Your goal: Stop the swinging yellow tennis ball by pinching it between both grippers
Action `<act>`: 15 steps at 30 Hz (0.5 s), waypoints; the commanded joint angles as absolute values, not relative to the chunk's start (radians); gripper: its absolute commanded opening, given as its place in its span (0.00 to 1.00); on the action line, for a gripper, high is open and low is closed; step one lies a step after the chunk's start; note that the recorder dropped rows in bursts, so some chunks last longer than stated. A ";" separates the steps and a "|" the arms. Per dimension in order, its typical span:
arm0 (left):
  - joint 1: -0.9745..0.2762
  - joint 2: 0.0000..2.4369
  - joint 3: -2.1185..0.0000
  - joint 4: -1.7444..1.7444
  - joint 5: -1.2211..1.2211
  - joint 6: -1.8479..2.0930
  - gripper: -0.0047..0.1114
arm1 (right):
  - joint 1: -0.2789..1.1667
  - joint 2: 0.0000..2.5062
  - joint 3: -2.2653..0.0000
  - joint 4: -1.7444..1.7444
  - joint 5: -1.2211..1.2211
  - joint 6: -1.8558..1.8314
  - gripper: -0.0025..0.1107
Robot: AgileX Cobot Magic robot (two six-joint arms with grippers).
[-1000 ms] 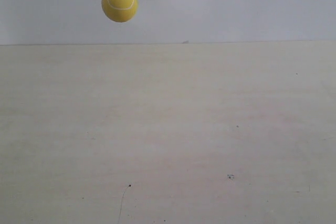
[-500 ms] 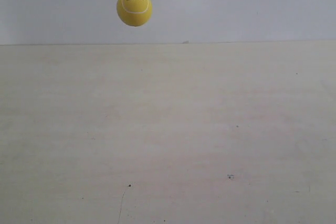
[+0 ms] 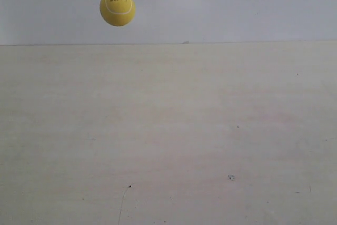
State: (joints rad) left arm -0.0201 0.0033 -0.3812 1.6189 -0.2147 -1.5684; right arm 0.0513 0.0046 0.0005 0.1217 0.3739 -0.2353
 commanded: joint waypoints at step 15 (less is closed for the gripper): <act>-0.022 0.000 0.000 0.100 0.025 0.043 0.08 | 0.048 0.000 0.000 0.120 0.371 -0.245 0.02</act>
